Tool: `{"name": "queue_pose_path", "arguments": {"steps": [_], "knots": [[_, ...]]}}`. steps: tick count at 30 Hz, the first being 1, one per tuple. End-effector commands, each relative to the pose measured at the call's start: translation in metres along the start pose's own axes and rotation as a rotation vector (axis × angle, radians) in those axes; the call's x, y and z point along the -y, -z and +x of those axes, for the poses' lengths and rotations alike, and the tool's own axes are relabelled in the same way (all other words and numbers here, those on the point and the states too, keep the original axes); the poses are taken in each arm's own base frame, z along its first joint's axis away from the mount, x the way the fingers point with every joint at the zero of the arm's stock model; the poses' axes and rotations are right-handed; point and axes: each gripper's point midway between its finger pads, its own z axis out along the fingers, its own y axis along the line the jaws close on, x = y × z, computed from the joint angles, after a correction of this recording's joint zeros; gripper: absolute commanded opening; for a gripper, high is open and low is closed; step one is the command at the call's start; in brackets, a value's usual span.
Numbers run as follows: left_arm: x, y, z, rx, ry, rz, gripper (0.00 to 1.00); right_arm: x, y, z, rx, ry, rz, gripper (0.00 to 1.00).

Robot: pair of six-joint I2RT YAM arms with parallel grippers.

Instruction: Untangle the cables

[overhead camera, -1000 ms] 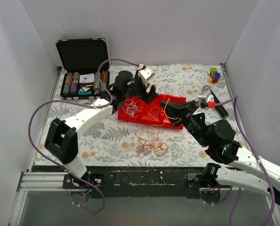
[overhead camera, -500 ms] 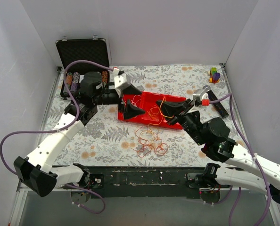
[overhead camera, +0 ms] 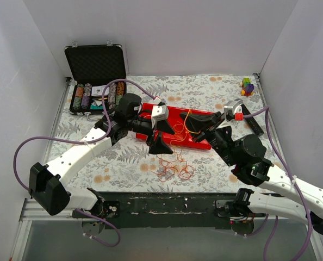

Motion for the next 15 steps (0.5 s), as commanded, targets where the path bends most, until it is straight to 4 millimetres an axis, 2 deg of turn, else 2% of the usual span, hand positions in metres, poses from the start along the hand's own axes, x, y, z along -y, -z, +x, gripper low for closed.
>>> {"name": "queue_pose_path", "arguments": {"steps": [1, 2, 5, 7, 9, 11, 13, 14, 15], "knots": [[0.021, -0.001, -0.025, 0.040, -0.070, 0.074, 0.92, -0.007, -0.004, -0.038, 0.108, -0.008, -0.013, 0.01], [0.022, -0.002, -0.024, 0.038, -0.069, 0.078, 0.85, -0.007, -0.004, -0.038, 0.108, -0.010, -0.015, 0.01], [0.021, -0.005, -0.022, 0.033, -0.051, 0.084, 0.56, -0.007, -0.004, -0.039, 0.112, -0.009, -0.016, 0.01], [0.028, -0.005, -0.025, 0.039, -0.041, 0.114, 0.50, -0.006, -0.004, -0.039, 0.115, -0.011, -0.012, 0.01], [0.035, -0.006, -0.028, 0.040, -0.037, 0.141, 0.50, -0.006, -0.003, -0.038, 0.114, -0.011, -0.013, 0.01], [0.038, -0.007, -0.030, 0.039, -0.038, 0.145, 0.42, -0.006, -0.003, -0.039, 0.118, -0.013, -0.016, 0.01], [0.035, -0.007, -0.031, 0.036, -0.042, 0.133, 0.18, -0.006, -0.003, -0.038, 0.114, -0.014, -0.014, 0.01], [0.033, -0.007, -0.032, 0.032, -0.048, 0.118, 0.00, -0.005, -0.003, -0.038, 0.114, -0.013, -0.007, 0.01], [0.030, -0.007, -0.034, 0.032, -0.050, 0.099, 0.00, -0.004, -0.002, -0.036, 0.110, -0.014, -0.003, 0.01]]}}
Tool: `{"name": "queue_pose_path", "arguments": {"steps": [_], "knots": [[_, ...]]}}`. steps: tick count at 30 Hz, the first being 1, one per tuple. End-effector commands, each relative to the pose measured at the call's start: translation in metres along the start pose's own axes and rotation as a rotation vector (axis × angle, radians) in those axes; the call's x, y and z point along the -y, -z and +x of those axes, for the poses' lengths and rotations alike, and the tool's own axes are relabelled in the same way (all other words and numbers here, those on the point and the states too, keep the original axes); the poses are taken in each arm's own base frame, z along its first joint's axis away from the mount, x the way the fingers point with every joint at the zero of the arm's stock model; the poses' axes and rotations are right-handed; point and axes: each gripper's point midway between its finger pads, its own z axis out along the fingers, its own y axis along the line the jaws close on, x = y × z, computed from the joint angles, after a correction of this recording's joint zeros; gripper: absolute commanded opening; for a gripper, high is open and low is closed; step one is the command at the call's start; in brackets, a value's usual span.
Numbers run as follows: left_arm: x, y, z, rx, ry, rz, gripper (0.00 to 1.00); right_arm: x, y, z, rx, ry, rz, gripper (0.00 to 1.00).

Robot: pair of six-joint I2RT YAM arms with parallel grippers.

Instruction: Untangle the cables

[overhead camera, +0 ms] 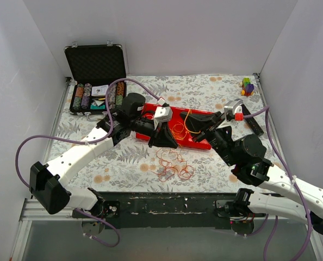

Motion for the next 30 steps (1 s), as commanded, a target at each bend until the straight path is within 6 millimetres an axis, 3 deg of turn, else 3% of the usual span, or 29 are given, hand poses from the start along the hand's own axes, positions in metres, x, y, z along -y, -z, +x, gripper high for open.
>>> {"name": "queue_pose_path", "arguments": {"steps": [1, 4, 8, 11, 15, 18, 23, 27, 30], "knots": [[0.002, 0.003, -0.022, 0.015, -0.051, -0.024, 0.00, -0.003, -0.001, -0.035, 0.105, -0.025, 0.003, 0.01], [-0.002, 0.007, -0.037, 0.027, -0.080, -0.061, 0.00, 0.005, 0.000, -0.026, 0.078, -0.020, 0.040, 0.03], [-0.006, 0.016, -0.080, 0.054, -0.162, -0.126, 0.00, 0.023, 0.005, 0.010, -0.029, 0.023, 0.114, 0.50], [-0.002, 0.028, -0.122, 0.076, -0.254, -0.163, 0.00, 0.031, 0.015, 0.044, -0.112, 0.032, 0.123, 0.66], [0.013, 0.048, -0.175, 0.119, -0.385, -0.215, 0.00, 0.043, 0.033, 0.088, -0.210, 0.027, 0.137, 0.70], [0.026, 0.060, -0.202, 0.160, -0.453, -0.241, 0.00, 0.053, 0.044, 0.119, -0.281, 0.035, 0.165, 0.73], [0.046, 0.073, -0.230, 0.222, -0.499, -0.245, 0.00, 0.068, 0.057, 0.178, -0.422, 0.048, 0.204, 0.74], [0.058, 0.078, -0.242, 0.257, -0.516, -0.244, 0.00, 0.068, 0.053, 0.207, -0.470, 0.047, 0.197, 0.74], [0.053, 0.083, -0.251, 0.291, -0.542, -0.297, 0.00, 0.071, 0.049, 0.226, -0.515, 0.057, 0.211, 0.74]]}}
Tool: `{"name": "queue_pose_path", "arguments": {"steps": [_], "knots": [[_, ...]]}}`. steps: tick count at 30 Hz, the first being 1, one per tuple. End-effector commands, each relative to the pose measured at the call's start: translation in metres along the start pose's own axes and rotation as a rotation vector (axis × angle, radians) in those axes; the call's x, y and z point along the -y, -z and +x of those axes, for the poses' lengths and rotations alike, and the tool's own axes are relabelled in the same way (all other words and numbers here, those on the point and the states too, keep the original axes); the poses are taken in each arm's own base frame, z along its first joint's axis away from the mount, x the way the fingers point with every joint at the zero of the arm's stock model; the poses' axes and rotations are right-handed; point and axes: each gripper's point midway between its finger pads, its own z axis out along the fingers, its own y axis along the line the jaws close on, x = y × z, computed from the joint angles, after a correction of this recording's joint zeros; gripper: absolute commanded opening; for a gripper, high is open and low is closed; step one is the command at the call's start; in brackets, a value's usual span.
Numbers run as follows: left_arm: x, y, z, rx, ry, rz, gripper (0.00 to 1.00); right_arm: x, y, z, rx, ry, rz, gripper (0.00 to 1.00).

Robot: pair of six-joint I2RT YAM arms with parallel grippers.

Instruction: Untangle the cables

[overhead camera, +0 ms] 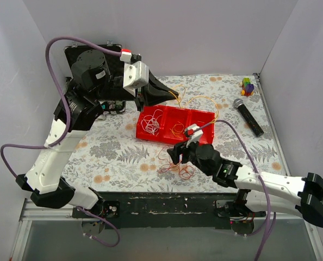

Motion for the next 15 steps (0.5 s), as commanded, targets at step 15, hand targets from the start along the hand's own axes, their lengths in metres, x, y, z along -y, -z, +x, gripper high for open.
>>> {"name": "queue_pose_path", "arguments": {"steps": [15], "knots": [[-0.075, -0.017, 0.127, -0.036, 0.056, -0.412, 0.00, 0.056, 0.049, 0.032, 0.050, -0.212, 0.184, 0.69]]}}
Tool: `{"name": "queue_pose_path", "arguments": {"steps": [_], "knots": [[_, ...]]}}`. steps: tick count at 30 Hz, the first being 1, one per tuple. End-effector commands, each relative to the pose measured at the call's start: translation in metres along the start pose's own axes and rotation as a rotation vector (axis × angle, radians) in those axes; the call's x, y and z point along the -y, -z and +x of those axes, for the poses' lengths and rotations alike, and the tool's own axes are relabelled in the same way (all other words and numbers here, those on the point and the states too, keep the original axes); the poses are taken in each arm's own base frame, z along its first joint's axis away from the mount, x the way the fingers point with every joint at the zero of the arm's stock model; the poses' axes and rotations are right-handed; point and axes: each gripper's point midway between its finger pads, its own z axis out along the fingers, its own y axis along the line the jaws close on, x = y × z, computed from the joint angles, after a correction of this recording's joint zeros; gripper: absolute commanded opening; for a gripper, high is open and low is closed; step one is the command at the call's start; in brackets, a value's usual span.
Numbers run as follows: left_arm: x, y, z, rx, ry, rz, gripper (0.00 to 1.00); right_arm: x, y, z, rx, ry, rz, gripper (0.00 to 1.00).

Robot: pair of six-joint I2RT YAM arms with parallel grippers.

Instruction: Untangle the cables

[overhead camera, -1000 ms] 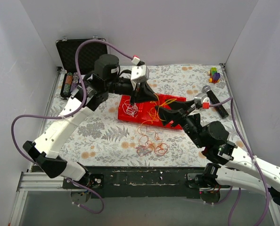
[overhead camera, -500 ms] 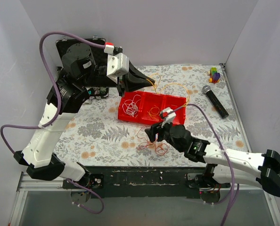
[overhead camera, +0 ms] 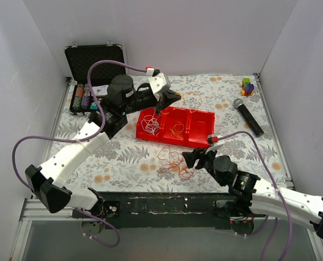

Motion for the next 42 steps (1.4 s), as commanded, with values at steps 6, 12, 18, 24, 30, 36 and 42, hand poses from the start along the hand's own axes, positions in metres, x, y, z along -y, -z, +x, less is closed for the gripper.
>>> {"name": "queue_pose_path", "arguments": {"steps": [6, 12, 18, 24, 30, 36, 42], "knots": [[-0.028, -0.032, 0.037, 0.031, 0.051, -0.098, 0.00, 0.037, 0.024, 0.002, 0.036, -0.090, 0.135, 0.69], [-0.046, -0.039, 0.070, -0.001, 0.148, -0.131, 0.00, 0.048, 0.033, -0.017, 0.094, -0.097, 0.190, 0.69], [-0.063, -0.041, 0.103, -0.036, 0.215, -0.156, 0.00, 0.047, 0.037, -0.033, 0.128, -0.103, 0.194, 0.69], [-0.068, -0.040, 0.153, -0.115, 0.274, -0.147, 0.00, 0.049, 0.041, -0.043, 0.160, -0.100, 0.204, 0.70], [-0.052, -0.047, 0.156, -0.104, 0.339, -0.060, 0.00, 0.051, 0.039, -0.041, 0.159, -0.090, 0.212, 0.70], [-0.047, -0.045, 0.151, -0.110, 0.383, -0.051, 0.00, 0.048, 0.038, -0.043, 0.162, -0.093, 0.205, 0.70], [-0.050, -0.029, 0.218, -0.283, 0.351, -0.173, 0.00, 0.049, 0.040, -0.048, 0.175, -0.093, 0.206, 0.70]]}}
